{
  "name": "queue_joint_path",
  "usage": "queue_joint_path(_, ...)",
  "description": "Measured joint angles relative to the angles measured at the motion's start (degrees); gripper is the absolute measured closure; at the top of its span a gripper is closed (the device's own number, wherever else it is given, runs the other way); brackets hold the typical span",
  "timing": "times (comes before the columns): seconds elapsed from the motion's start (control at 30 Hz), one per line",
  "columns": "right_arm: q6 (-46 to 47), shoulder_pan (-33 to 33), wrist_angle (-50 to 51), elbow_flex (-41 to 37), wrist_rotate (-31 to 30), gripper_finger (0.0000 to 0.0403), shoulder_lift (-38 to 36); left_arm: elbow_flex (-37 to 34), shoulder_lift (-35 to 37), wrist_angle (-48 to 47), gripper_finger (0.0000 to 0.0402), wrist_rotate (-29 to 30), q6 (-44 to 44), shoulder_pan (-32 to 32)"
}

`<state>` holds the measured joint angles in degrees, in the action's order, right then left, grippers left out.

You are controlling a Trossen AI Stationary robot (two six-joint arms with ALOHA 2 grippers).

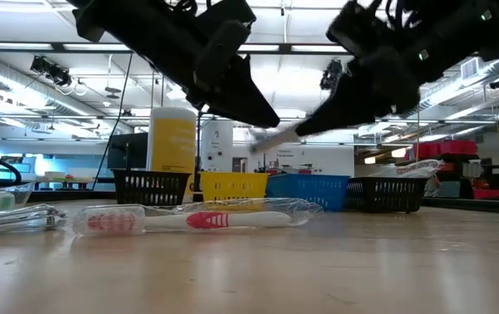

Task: Pick & Place Travel size toiletries
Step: Put the silver nail cutter into the blue basket

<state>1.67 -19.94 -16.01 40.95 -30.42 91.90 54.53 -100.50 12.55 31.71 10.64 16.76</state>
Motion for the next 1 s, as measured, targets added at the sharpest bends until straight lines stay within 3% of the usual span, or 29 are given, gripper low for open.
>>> queue_joint_path(0.07, 0.95, -0.07, 1.38, -0.11, -6.74, 0.0337, 0.04, 0.02, 0.02, 0.11, 0.0258, 0.13, 0.35, -0.10)
queue_joint_path(0.23, 4.99, 0.48, 1.21, -0.06, -31.95, 0.0337, 0.04, 0.02, 0.02, 0.04, 0.0260, 0.46, 2.26, -0.13)
queue_joint_path(0.3, 5.13, 1.36, 1.31, -0.06, -35.91, 0.0337, 0.02, 0.02, 0.02, 0.05, 0.0262, 0.41, 2.54, -0.12)
queue_joint_path(0.37, 5.88, 2.93, 2.07, -0.06, -34.41, 0.0337, 0.02, 0.02, 0.02, 0.01, 0.0265, 0.43, 2.49, -0.14)
queue_joint_path(0.6, 16.94, 13.26, 10.29, 0.00, -19.69, 0.0337, 0.02, 0.02, 0.02, 0.01, 0.0271, 0.28, 2.66, -0.14)
queue_joint_path(0.87, 21.56, 19.64, 14.08, 0.00, -18.65, 0.0337, 0.02, 0.02, 0.02, 0.01, 0.0272, 0.23, 2.66, -0.16)
queue_joint_path(1.0, 20.38, 21.38, 14.12, 0.00, -10.65, 0.0336, 0.02, 0.01, 0.02, 0.01, 0.0274, 0.21, 2.66, -0.16)
